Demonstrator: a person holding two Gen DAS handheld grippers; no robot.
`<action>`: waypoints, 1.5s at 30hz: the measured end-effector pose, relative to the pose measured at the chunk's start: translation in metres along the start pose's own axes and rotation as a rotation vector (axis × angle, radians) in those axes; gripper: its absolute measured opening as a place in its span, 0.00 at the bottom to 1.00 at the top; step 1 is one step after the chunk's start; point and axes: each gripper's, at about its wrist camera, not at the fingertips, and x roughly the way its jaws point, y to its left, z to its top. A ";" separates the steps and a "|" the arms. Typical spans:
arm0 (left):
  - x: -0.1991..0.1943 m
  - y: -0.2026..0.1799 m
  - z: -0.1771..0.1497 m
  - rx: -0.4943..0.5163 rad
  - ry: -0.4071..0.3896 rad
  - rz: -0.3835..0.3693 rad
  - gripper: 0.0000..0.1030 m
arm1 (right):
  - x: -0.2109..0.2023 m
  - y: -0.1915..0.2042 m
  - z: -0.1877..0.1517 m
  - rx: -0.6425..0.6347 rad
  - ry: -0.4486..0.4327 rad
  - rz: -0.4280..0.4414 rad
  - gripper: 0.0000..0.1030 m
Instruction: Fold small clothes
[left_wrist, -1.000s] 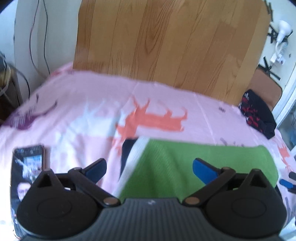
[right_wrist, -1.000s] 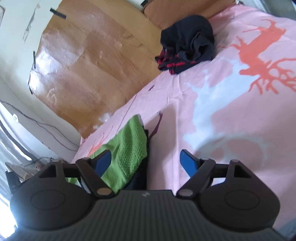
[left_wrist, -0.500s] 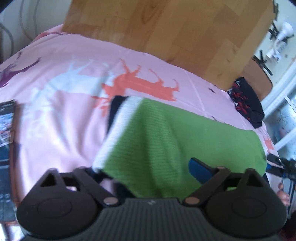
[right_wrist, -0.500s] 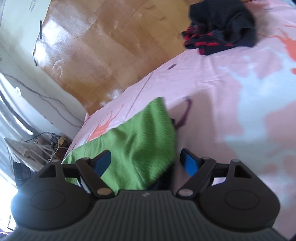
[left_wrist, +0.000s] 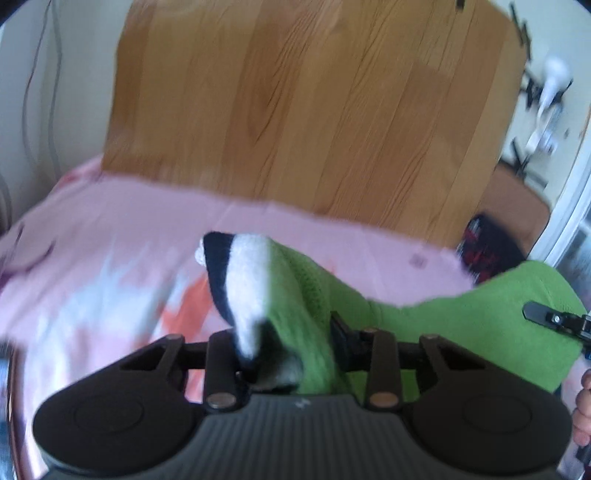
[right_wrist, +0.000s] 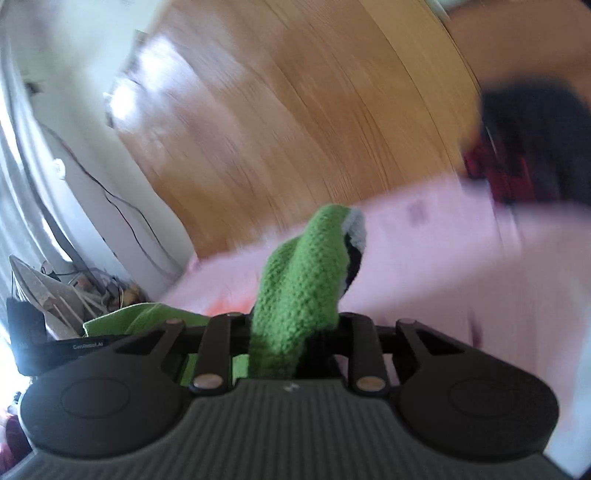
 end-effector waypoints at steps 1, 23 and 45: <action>0.003 -0.003 0.009 -0.003 -0.016 -0.005 0.31 | -0.001 0.007 0.011 -0.041 -0.041 -0.009 0.27; 0.013 0.009 0.034 -0.165 -0.132 0.237 0.56 | 0.034 -0.105 0.016 0.281 0.068 -0.196 0.58; 0.102 -0.033 0.023 -0.101 0.231 -0.184 0.08 | 0.030 -0.026 0.037 0.312 0.011 -0.084 0.23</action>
